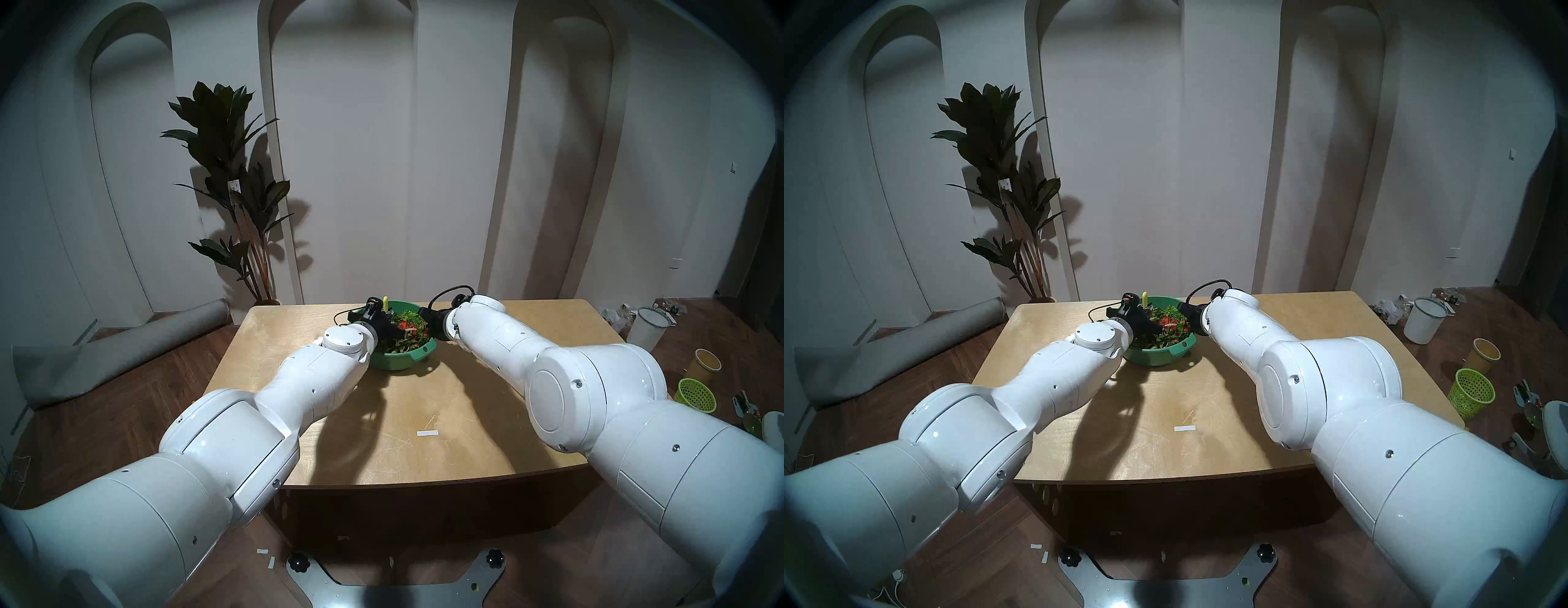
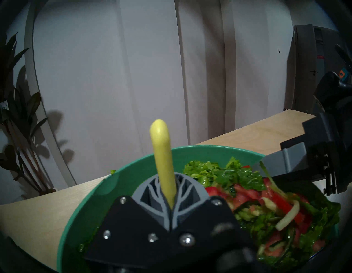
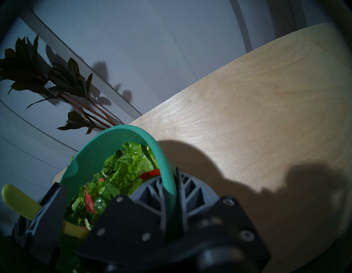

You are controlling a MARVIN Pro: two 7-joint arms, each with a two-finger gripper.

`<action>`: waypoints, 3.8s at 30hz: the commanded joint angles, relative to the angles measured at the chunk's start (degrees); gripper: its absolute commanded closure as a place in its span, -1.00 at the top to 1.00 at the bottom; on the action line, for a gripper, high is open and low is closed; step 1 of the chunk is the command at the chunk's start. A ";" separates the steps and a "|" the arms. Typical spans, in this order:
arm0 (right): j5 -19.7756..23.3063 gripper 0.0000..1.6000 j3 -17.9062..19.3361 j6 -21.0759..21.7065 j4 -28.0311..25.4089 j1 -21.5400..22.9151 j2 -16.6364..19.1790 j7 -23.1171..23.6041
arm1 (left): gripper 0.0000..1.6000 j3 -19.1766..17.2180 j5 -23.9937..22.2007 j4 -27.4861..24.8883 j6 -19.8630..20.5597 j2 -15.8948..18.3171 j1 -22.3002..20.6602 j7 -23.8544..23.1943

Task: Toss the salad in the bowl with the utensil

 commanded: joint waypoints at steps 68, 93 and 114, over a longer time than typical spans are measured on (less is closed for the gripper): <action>0.09 -0.64 0.10 -0.66 -2.09 2.16 0.04 0.44 | -1.00 -7.95 -10.61 -17.97 3.94 0.46 6.16 -6.68; 0.09 -0.64 0.10 -0.64 -1.94 2.22 0.04 0.42 | -1.00 -5.48 -6.39 -4.72 -4.65 0.03 0.97 -4.58; 0.09 -0.64 0.10 -0.65 -1.95 2.22 0.04 0.43 | -1.00 -8.07 -7.90 -6.58 -9.21 0.01 0.79 -6.83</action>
